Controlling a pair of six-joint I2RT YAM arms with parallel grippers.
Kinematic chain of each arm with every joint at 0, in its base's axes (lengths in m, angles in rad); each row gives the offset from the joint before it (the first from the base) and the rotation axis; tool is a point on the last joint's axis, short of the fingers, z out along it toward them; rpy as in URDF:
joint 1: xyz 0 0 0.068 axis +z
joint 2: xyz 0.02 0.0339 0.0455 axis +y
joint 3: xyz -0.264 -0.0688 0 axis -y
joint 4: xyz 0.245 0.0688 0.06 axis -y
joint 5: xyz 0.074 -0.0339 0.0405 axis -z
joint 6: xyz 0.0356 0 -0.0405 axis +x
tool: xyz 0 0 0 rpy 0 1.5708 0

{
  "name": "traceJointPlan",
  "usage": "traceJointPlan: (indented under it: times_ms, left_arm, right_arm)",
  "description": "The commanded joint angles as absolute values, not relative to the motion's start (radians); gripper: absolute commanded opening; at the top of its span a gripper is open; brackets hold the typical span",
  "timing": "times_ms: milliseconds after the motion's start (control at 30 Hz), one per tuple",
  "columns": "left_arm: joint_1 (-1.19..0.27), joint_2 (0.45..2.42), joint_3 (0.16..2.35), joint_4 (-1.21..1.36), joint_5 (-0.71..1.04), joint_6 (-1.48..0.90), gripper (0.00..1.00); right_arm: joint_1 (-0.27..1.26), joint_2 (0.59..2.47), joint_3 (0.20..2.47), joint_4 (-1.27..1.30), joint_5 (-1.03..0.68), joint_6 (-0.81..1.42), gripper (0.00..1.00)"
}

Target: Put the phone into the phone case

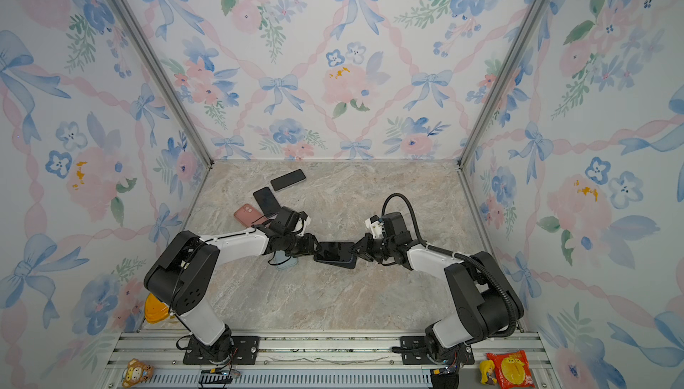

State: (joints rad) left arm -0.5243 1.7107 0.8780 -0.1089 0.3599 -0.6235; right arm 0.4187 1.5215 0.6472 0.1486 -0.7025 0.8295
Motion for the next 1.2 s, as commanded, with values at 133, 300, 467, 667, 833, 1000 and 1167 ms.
traceJointPlan:
  times_ms: [133, 300, 467, 667, 833, 1000, 1167]
  left_arm:
    - [-0.551, 1.723, 0.854, -0.075, 0.394, -0.65, 0.49]
    - [-0.563, 1.726, 0.847, -0.063, 0.393, -0.656, 0.48]
    - [-0.576, 1.717, 0.83, -0.039, 0.4, -0.675, 0.48]
    - [-0.594, 1.7, 0.808, -0.004, 0.409, -0.706, 0.48]
    - [-0.613, 1.686, 0.801, 0.017, 0.416, -0.73, 0.48]
    - [-0.631, 1.68, 0.803, 0.041, 0.425, -0.747, 0.48]
    - [-0.638, 1.677, 0.802, 0.044, 0.42, -0.75, 0.48]
  right_arm:
    - [0.419, 1.6, 0.647, 0.099, -0.665, 0.857, 0.08]
    - [0.421, 1.633, 0.659, 0.105, -0.672, 0.867, 0.07]
    - [0.425, 1.65, 0.671, 0.094, -0.669, 0.857, 0.08]
    - [0.433, 1.7, 0.681, 0.086, -0.662, 0.844, 0.09]
    - [0.443, 1.715, 0.692, 0.065, -0.65, 0.82, 0.11]
    - [0.444, 1.725, 0.698, 0.039, -0.629, 0.797, 0.14]
    - [0.447, 1.739, 0.724, 0.019, -0.627, 0.78, 0.19]
